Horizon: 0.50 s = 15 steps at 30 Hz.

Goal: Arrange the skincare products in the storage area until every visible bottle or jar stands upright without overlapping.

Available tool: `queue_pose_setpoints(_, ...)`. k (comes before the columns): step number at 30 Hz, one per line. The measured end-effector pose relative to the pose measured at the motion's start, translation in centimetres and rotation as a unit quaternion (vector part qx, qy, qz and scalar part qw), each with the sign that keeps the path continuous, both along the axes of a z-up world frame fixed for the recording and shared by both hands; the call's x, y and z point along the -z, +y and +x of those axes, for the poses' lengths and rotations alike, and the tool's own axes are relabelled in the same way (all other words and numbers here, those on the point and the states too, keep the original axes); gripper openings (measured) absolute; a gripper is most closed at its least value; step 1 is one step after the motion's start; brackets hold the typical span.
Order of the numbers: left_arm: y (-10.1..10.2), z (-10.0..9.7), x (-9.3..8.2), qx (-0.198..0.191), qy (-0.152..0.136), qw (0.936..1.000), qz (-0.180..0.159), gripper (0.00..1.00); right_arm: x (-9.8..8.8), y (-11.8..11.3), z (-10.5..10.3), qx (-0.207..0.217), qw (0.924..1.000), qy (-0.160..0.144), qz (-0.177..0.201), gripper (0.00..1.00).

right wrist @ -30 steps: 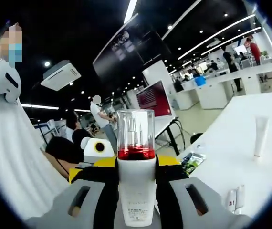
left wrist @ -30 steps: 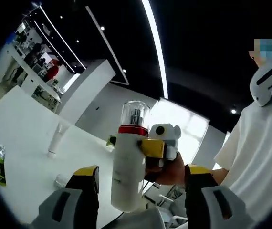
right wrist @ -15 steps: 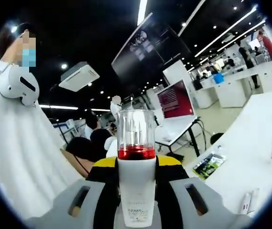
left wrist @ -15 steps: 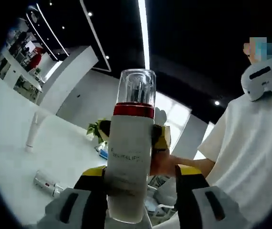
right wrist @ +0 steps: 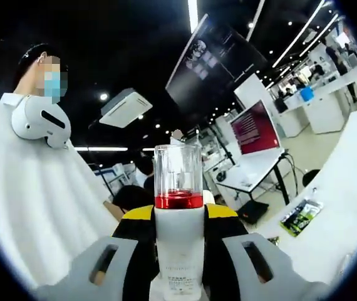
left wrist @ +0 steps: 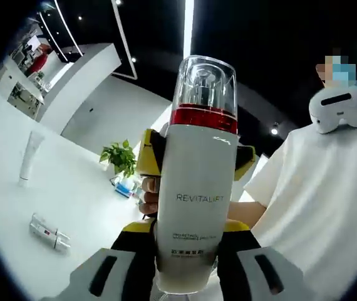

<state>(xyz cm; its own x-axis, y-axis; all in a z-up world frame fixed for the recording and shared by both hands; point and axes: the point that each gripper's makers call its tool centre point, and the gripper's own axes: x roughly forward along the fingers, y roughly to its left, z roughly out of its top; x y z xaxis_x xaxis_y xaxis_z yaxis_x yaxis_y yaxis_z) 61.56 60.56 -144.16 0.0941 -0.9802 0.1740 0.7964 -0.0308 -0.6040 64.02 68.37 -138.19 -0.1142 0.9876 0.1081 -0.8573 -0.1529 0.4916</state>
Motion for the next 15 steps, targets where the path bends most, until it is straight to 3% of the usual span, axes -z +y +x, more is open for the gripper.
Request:
queue_pose_setpoints(5,-0.2,0.3,-0.5,-0.003,-0.005,1.0000,-0.004,0.37,-0.3,-0.3,0.7,0.005,0.9997,0.018,0.016,0.26)
queue_pose_setpoints(7,-0.1,0.8,-0.4,-0.020,-0.035,0.9991,0.012,0.35,-0.5,-0.3,1.2,0.017,0.9990,0.030,0.027,0.26)
queue_pose_setpoints(10,0.0,0.9,-0.6,-0.017,-0.008,0.9998,0.002,0.35,-0.5,-0.4,1.6,0.020,0.9983,0.041,0.037,0.26)
queue_pose_setpoints(15,0.0,1.1,-0.8,-0.025,-0.006,0.9997,-0.007,0.35,-0.9,-0.2,1.6,0.024,0.9976,0.044,0.048,0.26)
